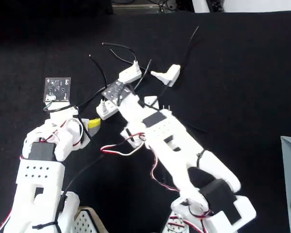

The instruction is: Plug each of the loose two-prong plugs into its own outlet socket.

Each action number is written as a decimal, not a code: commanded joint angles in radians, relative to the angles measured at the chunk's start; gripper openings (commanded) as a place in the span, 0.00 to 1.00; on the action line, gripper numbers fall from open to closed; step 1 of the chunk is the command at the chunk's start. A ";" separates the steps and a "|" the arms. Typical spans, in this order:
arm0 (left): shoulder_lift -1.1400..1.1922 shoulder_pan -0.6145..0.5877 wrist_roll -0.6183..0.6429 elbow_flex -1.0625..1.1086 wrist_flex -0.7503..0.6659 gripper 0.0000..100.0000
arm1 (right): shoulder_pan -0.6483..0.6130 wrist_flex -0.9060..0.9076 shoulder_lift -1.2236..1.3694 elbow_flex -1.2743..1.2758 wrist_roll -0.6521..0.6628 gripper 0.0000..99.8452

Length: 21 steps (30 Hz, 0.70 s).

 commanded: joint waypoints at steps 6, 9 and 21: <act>0.000 -0.128 0.005 -0.051 -0.015 0.30 | -0.118 -0.216 -0.002 -0.101 0.003 0.01; 0.000 -0.183 0.005 -0.071 -0.015 0.30 | -0.123 -0.301 -0.002 -0.102 0.003 0.02; 0.000 -0.255 0.005 -0.073 -0.009 0.30 | -0.104 -0.166 -0.039 -0.159 -0.069 0.19</act>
